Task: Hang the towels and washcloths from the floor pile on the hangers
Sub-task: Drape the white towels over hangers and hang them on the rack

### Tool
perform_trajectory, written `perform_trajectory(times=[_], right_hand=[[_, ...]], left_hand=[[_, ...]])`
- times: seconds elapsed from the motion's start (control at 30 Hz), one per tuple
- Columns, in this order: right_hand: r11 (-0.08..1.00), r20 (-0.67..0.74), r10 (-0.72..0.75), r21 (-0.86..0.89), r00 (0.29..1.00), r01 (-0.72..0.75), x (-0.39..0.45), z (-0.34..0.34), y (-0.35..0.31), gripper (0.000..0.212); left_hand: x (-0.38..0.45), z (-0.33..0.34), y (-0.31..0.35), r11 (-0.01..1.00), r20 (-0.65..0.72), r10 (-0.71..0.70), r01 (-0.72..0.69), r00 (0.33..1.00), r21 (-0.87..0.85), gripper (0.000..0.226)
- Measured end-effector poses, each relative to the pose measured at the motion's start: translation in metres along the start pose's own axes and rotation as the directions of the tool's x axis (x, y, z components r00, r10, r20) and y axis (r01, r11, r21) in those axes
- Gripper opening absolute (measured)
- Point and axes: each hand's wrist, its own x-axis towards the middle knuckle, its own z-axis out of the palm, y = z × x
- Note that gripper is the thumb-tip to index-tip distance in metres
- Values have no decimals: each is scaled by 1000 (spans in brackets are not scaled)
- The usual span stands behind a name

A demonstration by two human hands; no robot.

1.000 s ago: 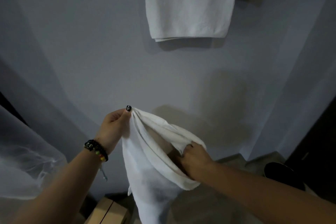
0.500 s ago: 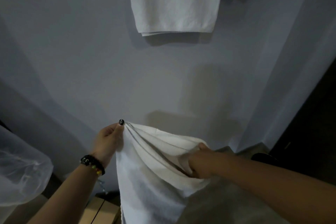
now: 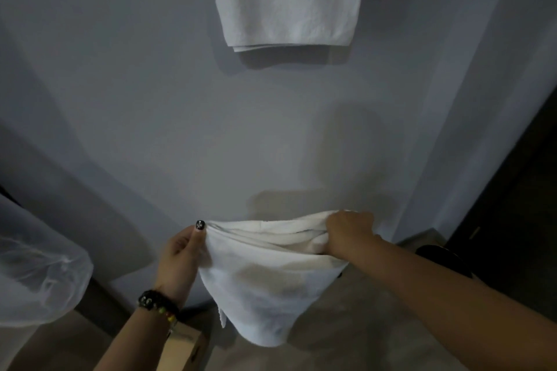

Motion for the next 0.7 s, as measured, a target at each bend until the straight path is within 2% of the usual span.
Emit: perform_trajectory(times=[0.07, 0.13, 0.2, 0.3, 0.43, 0.53, 0.7], right_hand=[[996, 75, 31, -87, 997, -25, 3, 5, -5, 44], [994, 115, 45, -102, 992, -33, 2, 9, -9, 49], [1000, 108, 25, 7, 994, -26, 1, 12, -6, 49], [978, 155, -101, 196, 983, 70, -2, 5, 4, 39], [915, 285, -304, 353, 909, 196, 0, 0, 17, 32], [882, 254, -370, 398, 894, 252, -6, -6, 24, 32], [803, 130, -525, 403, 841, 439, -17, -15, 29, 27]], left_hand=[[-12, 5, 1, 1000, 32, 14, -13, 999, -23, 58], [-22, 8, 4, 1000, 42, 2, -2, 999, -14, 55], [-30, 12, 6, 1000, 18, -20, 19, 1000, 19, 46], [-37, 8, 3, 997, -41, -65, 66, 997, 25, 41], [-45, -8, -15, 985, -138, -158, 165, 978, 42, 38], [-48, -17, -25, 979, -198, -200, 205, 960, 4, 41], [-47, -31, -38, 968, -279, -247, 247, 928, -38, 36]])
